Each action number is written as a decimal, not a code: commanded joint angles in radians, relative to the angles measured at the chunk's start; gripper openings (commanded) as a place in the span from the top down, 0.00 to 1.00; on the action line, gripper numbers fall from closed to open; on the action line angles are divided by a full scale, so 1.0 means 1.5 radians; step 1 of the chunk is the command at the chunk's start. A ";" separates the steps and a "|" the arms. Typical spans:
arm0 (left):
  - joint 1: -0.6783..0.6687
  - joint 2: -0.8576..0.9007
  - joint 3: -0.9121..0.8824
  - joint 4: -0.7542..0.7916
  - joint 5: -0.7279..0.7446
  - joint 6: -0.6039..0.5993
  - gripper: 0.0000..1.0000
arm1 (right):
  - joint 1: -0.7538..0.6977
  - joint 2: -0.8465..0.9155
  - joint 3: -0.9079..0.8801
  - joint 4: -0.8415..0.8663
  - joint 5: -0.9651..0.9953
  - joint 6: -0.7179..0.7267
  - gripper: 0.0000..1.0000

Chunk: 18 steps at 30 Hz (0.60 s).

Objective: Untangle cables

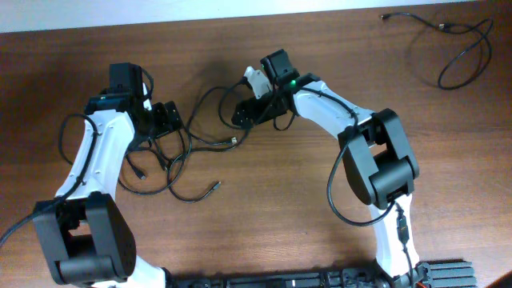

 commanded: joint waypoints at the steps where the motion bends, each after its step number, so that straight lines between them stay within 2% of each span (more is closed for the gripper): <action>1: 0.000 0.011 0.001 0.004 -0.012 0.003 0.01 | 0.019 0.014 -0.005 0.031 0.017 0.027 0.41; 2: 0.000 0.016 0.001 0.006 -0.011 0.003 0.00 | 0.022 0.020 -0.005 0.038 0.018 0.041 0.49; 3: 0.000 0.027 0.001 0.011 -0.011 -0.005 0.00 | 0.025 0.025 -0.006 0.040 0.019 0.050 0.69; 5: -0.001 0.056 0.001 0.017 -0.009 -0.006 0.05 | 0.031 0.037 -0.006 0.033 0.020 0.052 0.88; 8: -0.001 0.097 0.001 0.025 0.009 -0.075 0.13 | 0.032 0.040 -0.006 0.020 0.019 0.052 0.91; 12: -0.007 0.137 0.001 0.089 0.083 -0.118 0.13 | 0.032 0.040 -0.006 0.001 0.019 0.052 0.91; 15: -0.028 0.165 0.001 0.152 0.094 -0.170 0.07 | 0.032 0.040 -0.006 -0.017 0.019 0.052 0.91; 18: -0.047 0.178 0.001 0.194 0.093 -0.171 0.14 | 0.032 0.040 -0.006 -0.019 0.020 0.052 0.91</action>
